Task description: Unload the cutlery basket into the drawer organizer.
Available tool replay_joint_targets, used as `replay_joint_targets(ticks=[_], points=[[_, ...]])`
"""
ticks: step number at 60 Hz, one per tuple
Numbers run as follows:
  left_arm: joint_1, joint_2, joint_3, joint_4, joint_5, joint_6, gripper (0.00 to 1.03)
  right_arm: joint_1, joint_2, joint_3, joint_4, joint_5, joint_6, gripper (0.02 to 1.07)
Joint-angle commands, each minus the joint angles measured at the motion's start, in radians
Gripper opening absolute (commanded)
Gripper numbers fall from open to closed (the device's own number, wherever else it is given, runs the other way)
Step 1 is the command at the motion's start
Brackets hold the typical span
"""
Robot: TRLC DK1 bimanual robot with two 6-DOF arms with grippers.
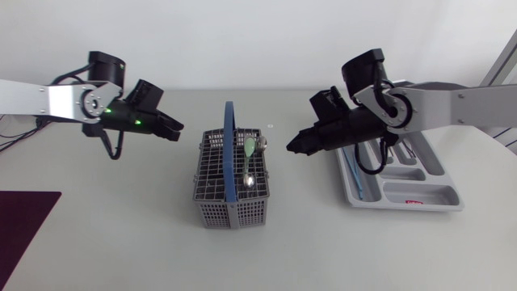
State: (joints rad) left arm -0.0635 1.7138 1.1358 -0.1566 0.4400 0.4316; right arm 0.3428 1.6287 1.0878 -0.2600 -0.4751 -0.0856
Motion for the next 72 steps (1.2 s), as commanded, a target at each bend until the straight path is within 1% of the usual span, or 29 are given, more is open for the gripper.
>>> replay_joint_targets(ticks=[1, 4, 8, 17, 23, 24, 31, 33, 38, 43, 52, 60, 67, 72], points=[[0.004, -0.105, -0.094, -0.027, 0.031, 0.079, 0.17, -0.007, 0.091, 0.057, 0.018, -0.01, 0.01, 0.11], [0.004, -0.161, -0.145, -0.043, 0.039, 0.116, 0.17, -0.007, 0.142, 0.096, 0.028, -0.01, 0.018, 0.11], [0.002, -0.255, -0.226, -0.077, 0.071, 0.173, 0.17, -0.007, 0.217, 0.17, 0.031, -0.01, 0.029, 0.11], [-0.041, -0.379, -0.34, -0.149, 0.106, 0.256, 0.17, -0.013, 0.316, 0.285, 0.022, -0.013, 0.043, 0.11], [-0.088, -0.451, -0.403, -0.184, 0.117, 0.285, 0.17, -0.013, 0.375, 0.363, -0.001, -0.02, 0.044, 0.11], [-0.111, -0.47, -0.418, -0.196, 0.117, 0.289, 0.17, -0.013, 0.382, 0.374, -0.007, -0.023, 0.044, 0.11], [-0.197, -0.525, -0.458, -0.262, 0.117, 0.305, 0.17, -0.011, 0.459, 0.483, -0.062, -0.045, 0.055, 0.11], [-0.21, -0.528, -0.462, -0.27, 0.118, 0.305, 0.17, -0.01, 0.471, 0.497, -0.062, -0.054, 0.058, 0.11], [-0.272, -0.556, -0.49, -0.293, 0.118, 0.302, 0.17, -0.001, 0.497, 0.532, -0.074, -0.062, 0.064, 0.11], [-0.309, -0.559, -0.501, -0.314, 0.126, 0.303, 0.17, 0.007, 0.513, 0.555, -0.085, -0.066, 0.064, 0.11], [-0.404, -0.52, -0.535, -0.304, 0.131, 0.303, 0.17, 0.013, 0.539, 0.59, -0.102, -0.068, 0.064, 0.11], [-0.426, -0.45, -0.544, -0.255, 0.131, 0.305, 0.17, 0.021, 0.554, 0.61, -0.104, -0.073, 0.072, 0.11], [-0.423, -0.401, -0.548, -0.202, 0.101, 0.297, 0.17, 0.024, 0.565, 0.624, -0.107, -0.086, 0.083, 0.11], [-0.383, -0.387, -0.554, -0.144, 0.091, 0.294, 0.17, 0.028, 0.562, 0.621, -0.116, -0.1, 0.084, 0.11]])
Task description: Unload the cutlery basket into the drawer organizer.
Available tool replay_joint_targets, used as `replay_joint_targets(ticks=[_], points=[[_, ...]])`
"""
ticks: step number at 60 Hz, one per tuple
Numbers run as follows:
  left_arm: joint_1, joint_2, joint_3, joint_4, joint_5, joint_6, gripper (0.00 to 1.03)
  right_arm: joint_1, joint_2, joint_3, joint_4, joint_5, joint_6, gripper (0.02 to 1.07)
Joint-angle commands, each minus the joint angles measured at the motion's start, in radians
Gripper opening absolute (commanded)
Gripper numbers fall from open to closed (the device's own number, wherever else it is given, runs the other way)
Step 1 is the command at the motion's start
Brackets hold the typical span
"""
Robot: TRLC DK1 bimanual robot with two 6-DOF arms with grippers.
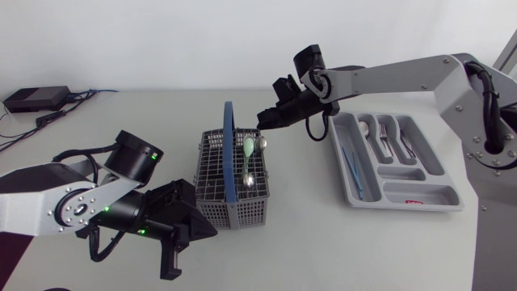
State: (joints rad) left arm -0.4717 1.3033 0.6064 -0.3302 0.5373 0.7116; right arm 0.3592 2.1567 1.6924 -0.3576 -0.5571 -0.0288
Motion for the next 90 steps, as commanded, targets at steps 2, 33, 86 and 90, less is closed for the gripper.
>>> replay_joint_targets(ticks=[2, 33, 86, 90], points=[[0.047, 0.031, -0.025, 0.042, -0.007, 0.019, 0.17, 0.014, 0.031, 0.013, -0.021, -0.02, 0.026, 0.11], [0.323, 0.119, 0.03, 0.134, -0.003, 0.084, 0.17, -0.031, -0.015, -0.011, -0.03, -0.015, 0.032, 0.11], [0.286, 0.1, 0.006, 0.123, 0.029, 0.063, 0.17, 0.023, 0.031, 0.013, -0.099, -0.061, 0.0, 0.11], [0.321, 0.088, 0.003, 0.123, 0.03, 0.074, 0.17, 0.03, -0.015, -0.06, -0.078, -0.061, -0.005, 0.11]])
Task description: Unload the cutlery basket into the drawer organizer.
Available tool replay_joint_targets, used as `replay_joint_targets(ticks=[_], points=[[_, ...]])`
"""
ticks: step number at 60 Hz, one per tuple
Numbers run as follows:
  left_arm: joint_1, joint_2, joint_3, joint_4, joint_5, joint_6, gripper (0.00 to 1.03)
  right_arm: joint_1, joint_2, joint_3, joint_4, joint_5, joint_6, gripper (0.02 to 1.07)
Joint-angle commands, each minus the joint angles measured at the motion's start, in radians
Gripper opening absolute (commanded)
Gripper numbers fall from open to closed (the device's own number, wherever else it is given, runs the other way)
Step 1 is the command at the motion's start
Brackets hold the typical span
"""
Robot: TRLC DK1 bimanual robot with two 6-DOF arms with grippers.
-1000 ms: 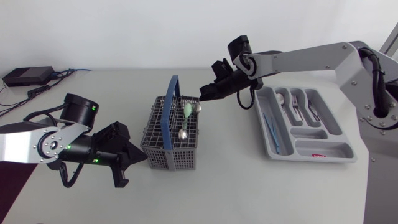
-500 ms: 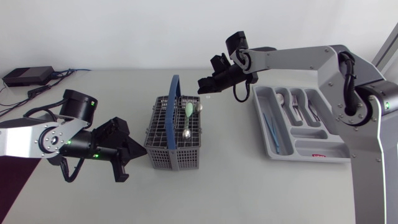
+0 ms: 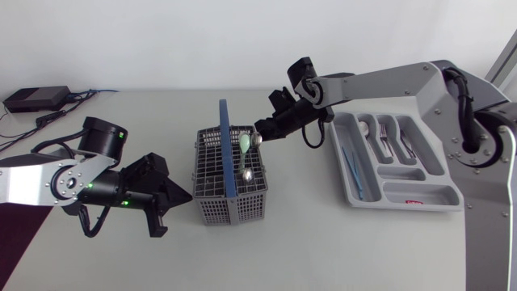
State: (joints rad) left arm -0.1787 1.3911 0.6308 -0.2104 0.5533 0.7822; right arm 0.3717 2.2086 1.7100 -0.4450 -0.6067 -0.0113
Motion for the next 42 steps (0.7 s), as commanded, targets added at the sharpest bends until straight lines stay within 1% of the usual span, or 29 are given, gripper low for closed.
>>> replay_joint_targets(ticks=[1, 5, 7, 8, 15, 21, 23, 32, 38, 42], points=[[0.035, -0.001, -0.023, 0.003, 0.016, 0.005, 0.17, 0.018, -0.075, -0.092, 0.014, -0.008, -0.024, 0.11], [0.062, -0.007, -0.016, 0.003, 0.022, 0.014, 0.17, 0.013, -0.127, -0.176, 0.026, 0.005, -0.027, 0.11], [0.082, -0.001, -0.002, 0.017, 0.022, 0.011, 0.17, 0.004, -0.167, -0.231, 0.029, 0.018, -0.029, 0.11], [0.1, 0.02, 0.02, 0.043, 0.022, 0.003, 0.17, -0.005, -0.199, -0.271, 0.031, 0.021, -0.038, 0.11], [0.122, 0.115, 0.113, 0.063, 0.022, -0.027, 0.17, -0.031, -0.331, -0.434, 0.045, 0.033, -0.055, 0.11], [0.131, 0.21, 0.195, 0.151, 0.022, -0.116, 0.17, -0.031, -0.412, -0.53, 0.046, 0.033, -0.07, 0.11], [0.134, 0.261, 0.242, 0.206, 0.022, -0.179, 0.17, -0.028, -0.446, -0.566, 0.048, 0.031, -0.073, 0.11], [0.147, 0.39, 0.38, 0.286, 0.022, -0.299, 0.17, -0.002, -0.51, -0.639, 0.069, 0.033, -0.072, 0.11], [0.143, 0.465, 0.46, 0.29, 0.022, -0.339, 0.17, 0.015, -0.514, -0.653, 0.078, 0.033, -0.069, 0.11], [0.139, 0.493, 0.486, 0.292, 0.023, -0.362, 0.17, 0.03, -0.515, -0.662, 0.083, 0.033, -0.065, 0.11]])
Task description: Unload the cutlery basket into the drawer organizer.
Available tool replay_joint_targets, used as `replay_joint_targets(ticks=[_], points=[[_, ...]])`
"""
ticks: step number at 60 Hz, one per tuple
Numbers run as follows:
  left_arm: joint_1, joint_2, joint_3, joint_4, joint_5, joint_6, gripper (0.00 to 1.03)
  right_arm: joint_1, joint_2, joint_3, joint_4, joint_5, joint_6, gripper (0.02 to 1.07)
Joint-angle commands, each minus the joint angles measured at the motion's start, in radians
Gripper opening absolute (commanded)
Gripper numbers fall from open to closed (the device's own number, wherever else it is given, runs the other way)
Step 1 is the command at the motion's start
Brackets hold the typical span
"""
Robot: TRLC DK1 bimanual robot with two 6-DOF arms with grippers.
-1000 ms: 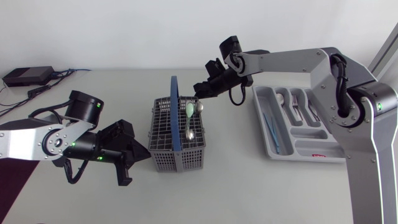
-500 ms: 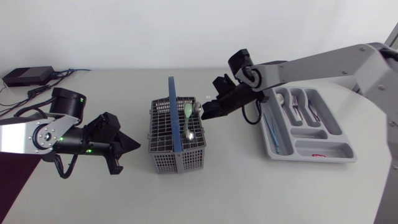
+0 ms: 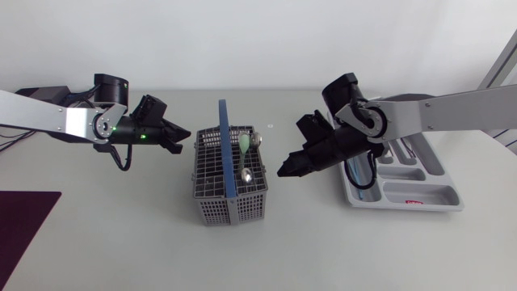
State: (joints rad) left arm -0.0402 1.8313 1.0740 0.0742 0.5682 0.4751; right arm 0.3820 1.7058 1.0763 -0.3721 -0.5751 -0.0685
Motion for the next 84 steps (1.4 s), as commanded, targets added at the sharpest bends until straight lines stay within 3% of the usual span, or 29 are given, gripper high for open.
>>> replay_joint_targets(ticks=[1, 40, 52, 62, 84], points=[[-0.001, 0.057, 0.05, 0.01, 0.009, -0.067, 0.17, 0.026, -0.014, -0.032, 0.01, 0.001, -0.007, 0.11], [-0.138, 0.198, 0.25, -0.034, 0.038, -0.158, 0.17, 0.238, -0.02, -0.03, 0.047, 0.014, 0.075, 0.11], [-0.053, 0.103, 0.222, -0.102, 0.042, -0.127, 0.17, 0.164, -0.1, -0.095, 0.044, 0.021, 0.044, 0.11], [0.023, -0.124, 0.06, -0.215, 0.061, 0.008, 0.17, 0.041, -0.117, -0.105, 0.053, 0.037, 0.003, 0.11], [0.008, -0.507, -0.223, -0.594, 0.061, 0.402, 0.17, -0.068, 0.13, 0.091, 0.116, 0.054, 0.004, 0.11]])
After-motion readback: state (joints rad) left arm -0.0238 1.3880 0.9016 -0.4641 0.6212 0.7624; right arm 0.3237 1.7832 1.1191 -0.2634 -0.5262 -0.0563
